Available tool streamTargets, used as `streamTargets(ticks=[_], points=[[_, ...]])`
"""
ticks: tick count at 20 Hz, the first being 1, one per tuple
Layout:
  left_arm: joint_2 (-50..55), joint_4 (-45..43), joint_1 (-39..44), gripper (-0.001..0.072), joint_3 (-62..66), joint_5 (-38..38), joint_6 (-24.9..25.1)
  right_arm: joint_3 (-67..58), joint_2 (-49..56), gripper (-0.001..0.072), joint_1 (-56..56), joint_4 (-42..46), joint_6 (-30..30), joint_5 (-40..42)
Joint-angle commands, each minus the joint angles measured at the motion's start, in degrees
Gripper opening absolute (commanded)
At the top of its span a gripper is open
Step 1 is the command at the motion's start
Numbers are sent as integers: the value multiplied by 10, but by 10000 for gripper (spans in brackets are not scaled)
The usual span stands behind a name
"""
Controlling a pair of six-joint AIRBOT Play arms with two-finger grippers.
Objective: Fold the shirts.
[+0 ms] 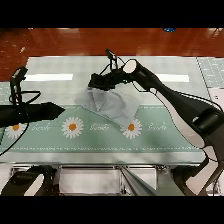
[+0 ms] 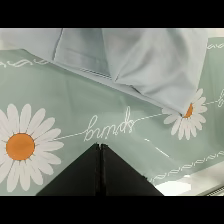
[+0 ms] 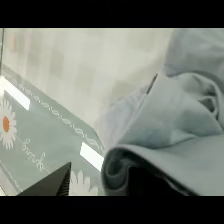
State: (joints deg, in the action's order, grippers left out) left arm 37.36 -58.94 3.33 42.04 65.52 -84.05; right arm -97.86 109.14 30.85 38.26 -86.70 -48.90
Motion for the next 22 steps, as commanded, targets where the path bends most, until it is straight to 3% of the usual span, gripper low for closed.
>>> streamTargets(ticks=[1, 5, 7, 9, 12, 15, 18, 19, 22], points=[[7, 7, -1, 26, -8, -13, 0, -18, -1, 411, -15, -34, 0, 7], [31, 17, -1, 26, -8, -39, 0, -18, -95, 408, -94, 7, -2, -191], [44, 36, -1, 26, -8, -46, 0, -15, -164, 408, -126, 141, -42, -320], [48, 40, -1, 26, -8, -52, 11, 9, -252, 408, -136, 321, -75, -374], [48, 39, -1, 26, -8, -52, 11, 127, -433, 408, -137, 571, -162, -324], [48, 39, -1, 26, -8, -52, 11, 325, -607, 408, -137, 688, -297, -233], [48, 39, -1, 26, -8, -52, 11, 503, -702, 408, -137, 697, -407, -191], [48, 39, -1, 26, -8, -51, 11, 555, -714, 409, -137, 669, -434, -167], [48, 39, -1, 26, -8, -51, 11, 665, -687, 409, -137, 506, -438, -30]])
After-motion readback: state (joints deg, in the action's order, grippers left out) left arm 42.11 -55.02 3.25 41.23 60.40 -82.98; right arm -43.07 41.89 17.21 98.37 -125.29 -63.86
